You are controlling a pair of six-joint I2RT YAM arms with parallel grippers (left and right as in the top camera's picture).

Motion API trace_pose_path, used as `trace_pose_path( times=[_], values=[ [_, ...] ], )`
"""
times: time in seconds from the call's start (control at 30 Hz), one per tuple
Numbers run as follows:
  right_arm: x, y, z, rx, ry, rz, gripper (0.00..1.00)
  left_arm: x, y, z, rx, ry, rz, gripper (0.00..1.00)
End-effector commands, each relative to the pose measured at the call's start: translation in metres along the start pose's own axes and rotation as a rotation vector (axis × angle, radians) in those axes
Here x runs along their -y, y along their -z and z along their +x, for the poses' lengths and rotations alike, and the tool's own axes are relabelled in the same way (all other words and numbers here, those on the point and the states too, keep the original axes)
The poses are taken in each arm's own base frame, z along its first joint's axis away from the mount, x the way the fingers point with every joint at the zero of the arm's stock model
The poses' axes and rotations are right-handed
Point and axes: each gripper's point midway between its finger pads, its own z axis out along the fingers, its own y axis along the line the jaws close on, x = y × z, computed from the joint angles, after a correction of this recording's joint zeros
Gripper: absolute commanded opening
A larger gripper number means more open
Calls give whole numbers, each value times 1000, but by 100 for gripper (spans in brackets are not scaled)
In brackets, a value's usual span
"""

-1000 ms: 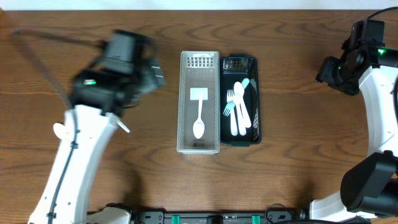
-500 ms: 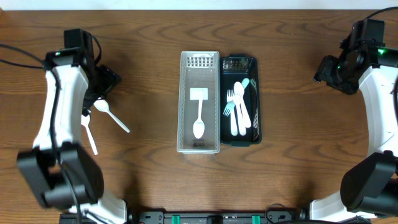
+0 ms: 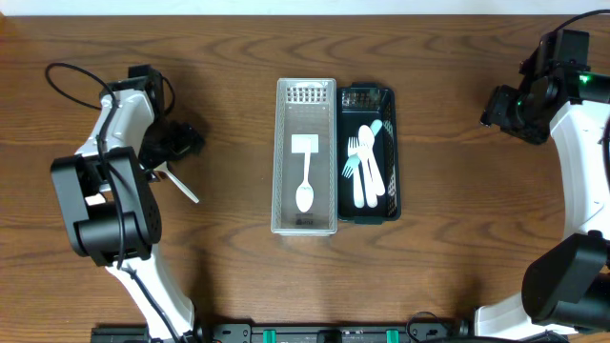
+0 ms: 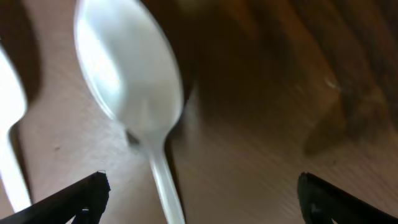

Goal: Pack container
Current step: 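Move the left gripper back to the spoons on the left, then lower the left gripper onto a white spoon and grasp it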

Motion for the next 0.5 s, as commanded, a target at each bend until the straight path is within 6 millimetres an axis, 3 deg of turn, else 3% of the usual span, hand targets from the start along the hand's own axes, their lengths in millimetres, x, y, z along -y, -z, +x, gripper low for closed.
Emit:
trace_pose_path(
  times=[0.0, 0.27, 0.47],
  values=[
    [0, -4, 2, -12, 16, 1, 64, 2, -7, 2, -22, -26, 18, 98],
    [1, -4, 2, -11, 16, 3, 64, 3, -11, 3, -25, -26, 25, 98],
    [1, -4, 2, -11, 24, 3, 64, -4, -27, 15, -50, -25, 10, 98]
  ],
)
